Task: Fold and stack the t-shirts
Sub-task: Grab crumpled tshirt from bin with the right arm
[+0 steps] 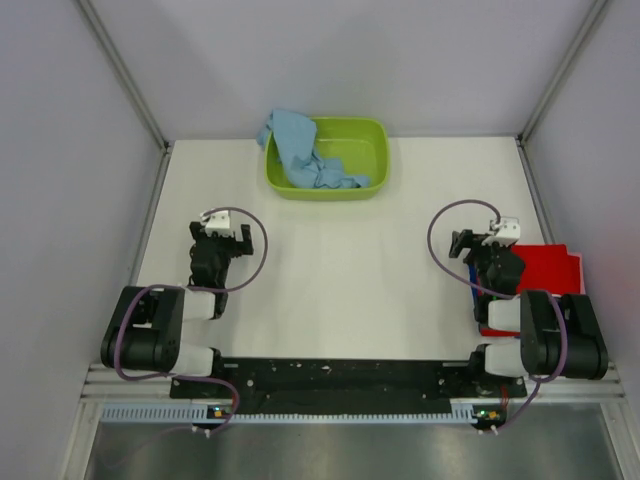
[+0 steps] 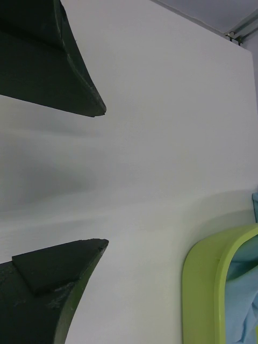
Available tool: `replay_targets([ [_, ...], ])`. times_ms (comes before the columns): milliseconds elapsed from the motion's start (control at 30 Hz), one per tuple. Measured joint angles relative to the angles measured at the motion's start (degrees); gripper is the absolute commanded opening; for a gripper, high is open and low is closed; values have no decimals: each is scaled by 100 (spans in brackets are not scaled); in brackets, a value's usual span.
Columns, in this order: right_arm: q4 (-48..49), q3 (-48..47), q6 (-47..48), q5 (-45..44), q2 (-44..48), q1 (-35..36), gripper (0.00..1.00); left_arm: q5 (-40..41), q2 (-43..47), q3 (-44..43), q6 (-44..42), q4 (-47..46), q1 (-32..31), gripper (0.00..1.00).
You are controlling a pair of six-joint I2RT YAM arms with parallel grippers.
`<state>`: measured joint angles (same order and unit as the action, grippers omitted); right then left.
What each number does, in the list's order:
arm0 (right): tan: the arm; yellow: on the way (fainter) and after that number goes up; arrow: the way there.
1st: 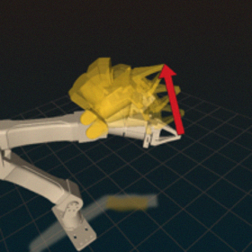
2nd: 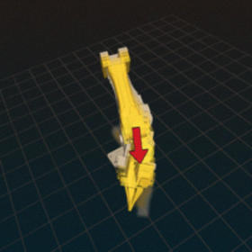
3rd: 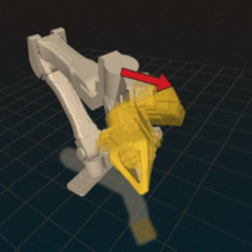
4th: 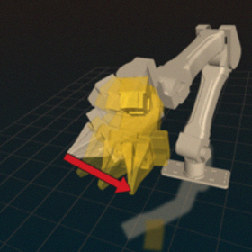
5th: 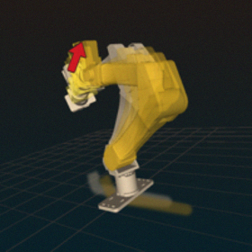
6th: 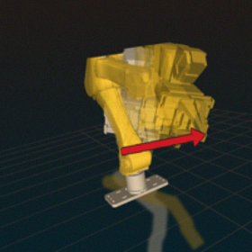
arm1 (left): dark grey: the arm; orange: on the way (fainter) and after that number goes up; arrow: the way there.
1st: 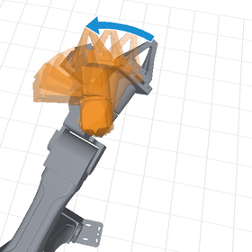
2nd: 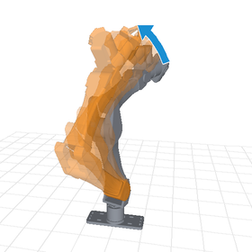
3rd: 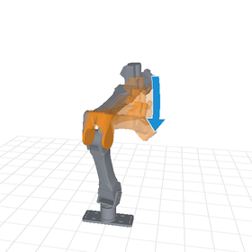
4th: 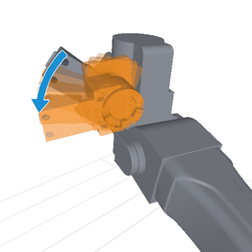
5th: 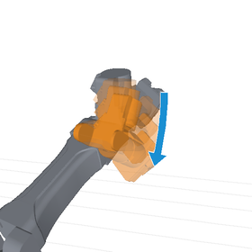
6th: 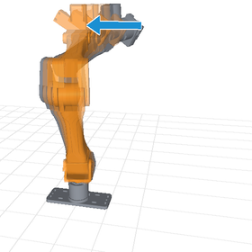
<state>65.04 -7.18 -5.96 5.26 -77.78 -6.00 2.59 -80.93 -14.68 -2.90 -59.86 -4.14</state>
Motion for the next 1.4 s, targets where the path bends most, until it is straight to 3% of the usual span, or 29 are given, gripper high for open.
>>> replay_targets([
  [133,-173,-35,4,4,68,22,84,0,0,0,0,0,0,96],
  [233,-1150,-428,37,20,498,28,83,2,9,-31,-2,72,0,95],
  [333,-2280,-1386,-109,120,1003,28,82,37,94,-619,17,1115,9,89],
  [433,-2782,-2162,-271,413,1091,144,81,15,79,-2039,-136,2844,55,89],
  [500,-3375,-3143,-306,640,885,540,81,-96,133,-2677,-210,3451,111,89],
  [667,-5001,-6301,-101,1189,-675,1832,80,-592,317,-3781,-326,5178,457,89],
  [833,-6791,-9169,184,1451,-2782,2540,80,-852,317,-4291,-369,6452,590,88],
  [933,-7608,-10146,286,1462,-3873,2730,80,-975,319,-4343,-424,6848,588,88],
  [1100,-8627,-10356,407,1464,-4876,2883,78,-1178,319,-4343,-476,7265,588,88],
  [1167,-8872,-10373,437,1482,-5132,2903,70,-1248,319,-4343,-485,7333,588,88],
  [1233,-9001,-10563,437,1480,-5372,2916,51,-1329,315,-4343,-485,7385,588,88],
  [1367,-9114,-10845,433,1462,-5519,2922,3,-1370,315,-4343,-498,7414,588,88],
  [1400,-9127,-10889,409,1453,-5519,2922,0,-1368,315,-4343,-505,7416,588,88],
])
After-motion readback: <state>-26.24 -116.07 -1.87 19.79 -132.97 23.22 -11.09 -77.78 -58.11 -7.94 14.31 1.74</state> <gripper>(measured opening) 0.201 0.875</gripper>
